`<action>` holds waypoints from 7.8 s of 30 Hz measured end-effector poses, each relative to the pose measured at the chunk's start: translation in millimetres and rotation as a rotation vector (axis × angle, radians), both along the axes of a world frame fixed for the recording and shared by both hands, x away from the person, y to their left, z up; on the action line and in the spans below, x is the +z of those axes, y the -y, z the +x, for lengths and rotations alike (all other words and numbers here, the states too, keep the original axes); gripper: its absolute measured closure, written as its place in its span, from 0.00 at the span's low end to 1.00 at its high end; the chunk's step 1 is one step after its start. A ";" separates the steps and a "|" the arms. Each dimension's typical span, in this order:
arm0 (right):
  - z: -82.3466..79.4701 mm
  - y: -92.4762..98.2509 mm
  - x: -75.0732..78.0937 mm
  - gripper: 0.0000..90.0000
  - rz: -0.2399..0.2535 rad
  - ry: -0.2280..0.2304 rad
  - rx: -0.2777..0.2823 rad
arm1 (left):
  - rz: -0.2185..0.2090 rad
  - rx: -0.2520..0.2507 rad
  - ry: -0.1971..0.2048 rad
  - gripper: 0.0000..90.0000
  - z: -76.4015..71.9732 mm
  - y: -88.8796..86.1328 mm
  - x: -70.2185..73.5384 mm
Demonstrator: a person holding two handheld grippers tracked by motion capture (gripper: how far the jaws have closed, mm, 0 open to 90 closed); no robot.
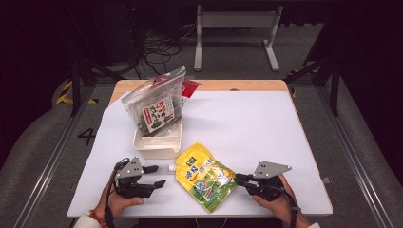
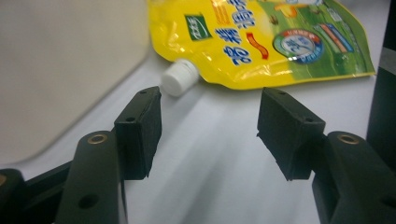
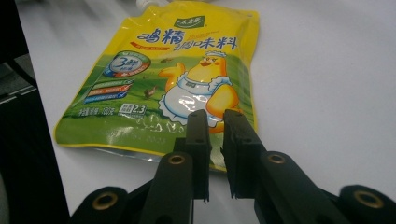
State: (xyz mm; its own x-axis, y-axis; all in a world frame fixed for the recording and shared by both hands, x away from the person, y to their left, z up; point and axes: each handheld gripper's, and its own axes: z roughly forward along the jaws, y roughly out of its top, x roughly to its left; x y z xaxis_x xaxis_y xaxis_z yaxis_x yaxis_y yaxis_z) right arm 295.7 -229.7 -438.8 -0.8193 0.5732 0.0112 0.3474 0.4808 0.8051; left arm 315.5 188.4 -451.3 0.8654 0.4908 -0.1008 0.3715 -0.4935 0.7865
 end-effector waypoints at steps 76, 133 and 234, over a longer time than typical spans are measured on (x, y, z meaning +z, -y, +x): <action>11.4 -10.0 -14.3 0.76 -0.095 0.005 0.015 | -0.123 -0.112 -0.116 0.30 21.0 103.9 -3.0; 9.1 14.7 4.9 0.54 0.007 0.092 -0.059 | -0.248 -0.254 0.158 0.97 11.4 71.3 61.4; 5.1 15.7 -14.0 0.26 0.003 -0.005 -0.074 | -0.193 -0.084 0.209 0.97 94.5 -55.4 60.7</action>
State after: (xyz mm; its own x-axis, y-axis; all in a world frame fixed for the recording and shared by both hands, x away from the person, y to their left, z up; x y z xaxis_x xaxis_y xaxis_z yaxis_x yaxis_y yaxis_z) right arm 300.8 -245.4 -452.8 -0.7745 0.6324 0.0170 0.3862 0.4515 0.8044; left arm 410.1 243.8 -390.5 0.9142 0.4053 -0.0003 0.1553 -0.3495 0.9240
